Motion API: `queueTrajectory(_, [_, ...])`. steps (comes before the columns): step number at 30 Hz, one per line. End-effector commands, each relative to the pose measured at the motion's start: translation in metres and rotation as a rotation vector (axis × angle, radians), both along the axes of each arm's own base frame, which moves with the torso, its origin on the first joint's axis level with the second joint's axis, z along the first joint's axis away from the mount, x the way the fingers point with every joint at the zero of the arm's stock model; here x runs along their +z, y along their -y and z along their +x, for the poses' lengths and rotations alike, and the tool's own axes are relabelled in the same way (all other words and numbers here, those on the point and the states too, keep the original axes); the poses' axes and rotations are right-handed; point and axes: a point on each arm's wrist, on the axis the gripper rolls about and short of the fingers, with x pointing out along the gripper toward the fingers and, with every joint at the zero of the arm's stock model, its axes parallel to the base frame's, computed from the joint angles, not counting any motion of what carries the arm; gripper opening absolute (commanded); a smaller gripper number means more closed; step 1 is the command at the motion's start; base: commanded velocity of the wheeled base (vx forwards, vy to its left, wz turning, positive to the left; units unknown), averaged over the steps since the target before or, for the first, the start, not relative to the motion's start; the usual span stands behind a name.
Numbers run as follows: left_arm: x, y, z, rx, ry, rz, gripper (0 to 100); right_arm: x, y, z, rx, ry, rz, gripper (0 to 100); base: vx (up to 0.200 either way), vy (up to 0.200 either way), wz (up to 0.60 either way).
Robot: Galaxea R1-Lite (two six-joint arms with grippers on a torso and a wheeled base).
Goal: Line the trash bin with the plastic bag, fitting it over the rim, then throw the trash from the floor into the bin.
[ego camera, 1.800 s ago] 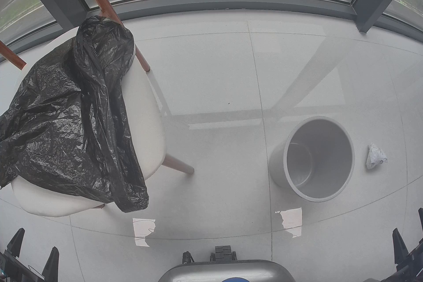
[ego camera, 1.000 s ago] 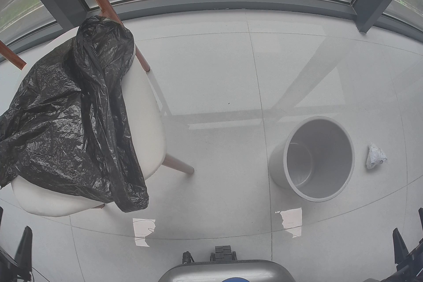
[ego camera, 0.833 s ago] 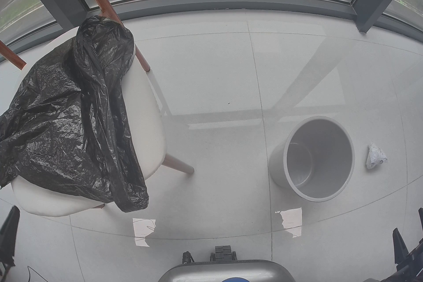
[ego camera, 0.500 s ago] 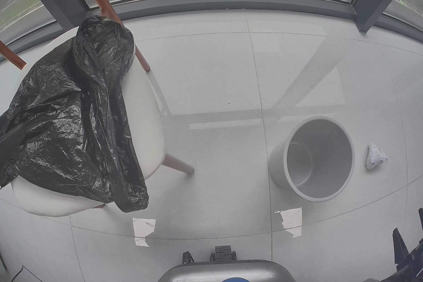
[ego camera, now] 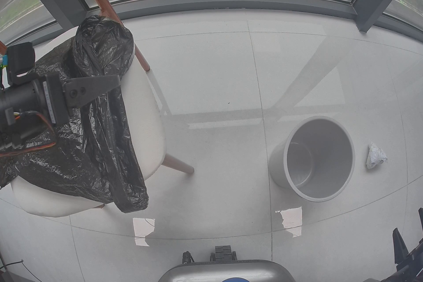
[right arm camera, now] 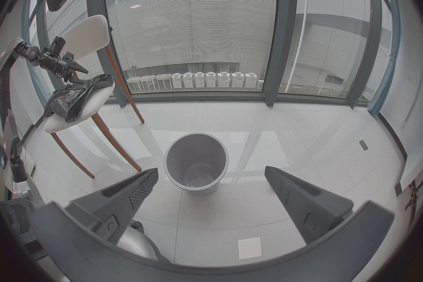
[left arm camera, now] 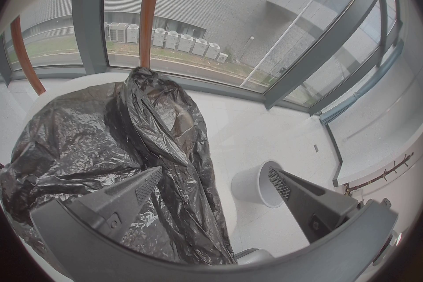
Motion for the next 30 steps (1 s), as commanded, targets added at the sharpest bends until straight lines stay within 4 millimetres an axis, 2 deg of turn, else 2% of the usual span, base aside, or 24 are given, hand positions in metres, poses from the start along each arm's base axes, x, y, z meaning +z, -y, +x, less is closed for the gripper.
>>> queueTrajectory(1, [-0.006, 0.011, 0.02, 0.012, -0.055, 0.03, 100, -0.005, 0.0, 0.0, 0.001, -0.003, 0.0, 100, 0.0, 0.0, 0.0])
queueTrajectory(7, [0.0, 0.013, 0.027, 0.033, -0.056, 0.063, 100, -0.005, 0.0, 0.0, 0.001, -0.003, 0.0, 100, 0.0, 0.0, 0.0])
queueTrajectory(16, [0.003, 0.006, 0.029, 0.083, -0.039, 0.15, 100, -0.005, 0.0, 0.0, 0.001, -0.003, 0.006, 100, 0.0, 0.0, 0.0])
queueTrajectory(22, [0.0, 0.006, 0.029, 0.086, -0.058, 0.162, 100, -0.005, 0.0, 0.0, 0.001, -0.003, 0.006, 100, 0.0, 0.0, 0.0])
queueTrajectory(30, [-0.011, 0.009, 0.044, 0.127, -0.099, 0.223, 100, -0.005, 0.0, 0.0, 0.001, -0.003, 0.006, 100, 0.0, 0.0, 0.0])
